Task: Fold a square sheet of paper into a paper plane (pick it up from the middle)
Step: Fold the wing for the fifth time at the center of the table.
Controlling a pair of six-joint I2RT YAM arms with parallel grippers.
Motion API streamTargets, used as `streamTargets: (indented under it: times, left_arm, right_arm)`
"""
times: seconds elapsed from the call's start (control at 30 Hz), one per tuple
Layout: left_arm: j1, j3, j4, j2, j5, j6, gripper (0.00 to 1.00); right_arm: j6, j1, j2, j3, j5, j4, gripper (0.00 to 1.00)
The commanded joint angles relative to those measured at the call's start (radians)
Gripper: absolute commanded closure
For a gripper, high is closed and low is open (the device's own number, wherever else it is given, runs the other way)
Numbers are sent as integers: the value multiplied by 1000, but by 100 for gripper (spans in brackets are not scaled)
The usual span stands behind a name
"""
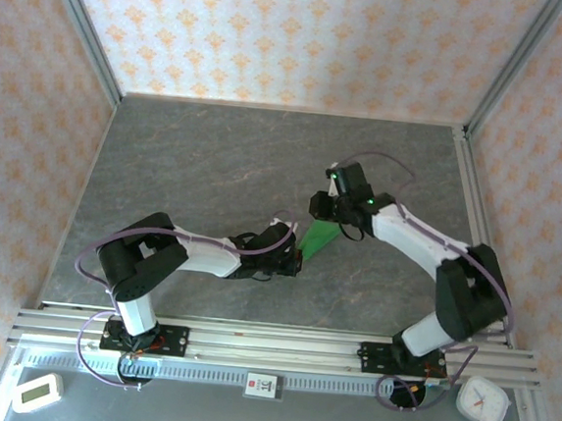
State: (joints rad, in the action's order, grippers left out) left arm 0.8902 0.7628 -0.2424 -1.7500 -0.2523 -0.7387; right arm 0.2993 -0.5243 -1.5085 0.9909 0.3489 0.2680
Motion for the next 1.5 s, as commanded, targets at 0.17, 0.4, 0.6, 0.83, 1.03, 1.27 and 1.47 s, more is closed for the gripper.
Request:
streamTargets:
  times: [0.17, 0.4, 0.6, 0.83, 1.03, 1.27, 1.47]
  left_arm:
    - [-3, 69, 116, -14, 28, 34, 100]
    - [-9, 95, 165, -13, 45, 64, 100]
    - [-37, 60, 120, -6, 12, 42, 100]
    - [-78, -8, 19, 10, -57, 1, 100]
    - [-86, -28, -8, 8, -77, -7, 100]
    - [-89, -39, -33, 6, -95, -16, 100]
    - [-94, -48, -47, 9, -107, -21, 100]
  right_arm:
    - [166, 2, 200, -269, 33, -137, 69]
    - [253, -18, 283, -425, 94, -242, 69]
    - [301, -48, 283, -492, 111, -332, 71]
    - [326, -66, 242, -529, 130, -435, 74]
    - [332, -68, 207, -519, 142, -503, 75]
    - [330, -79, 136, -501, 164, -550, 77]
    - [328, -84, 97, -494, 162, -581, 78]
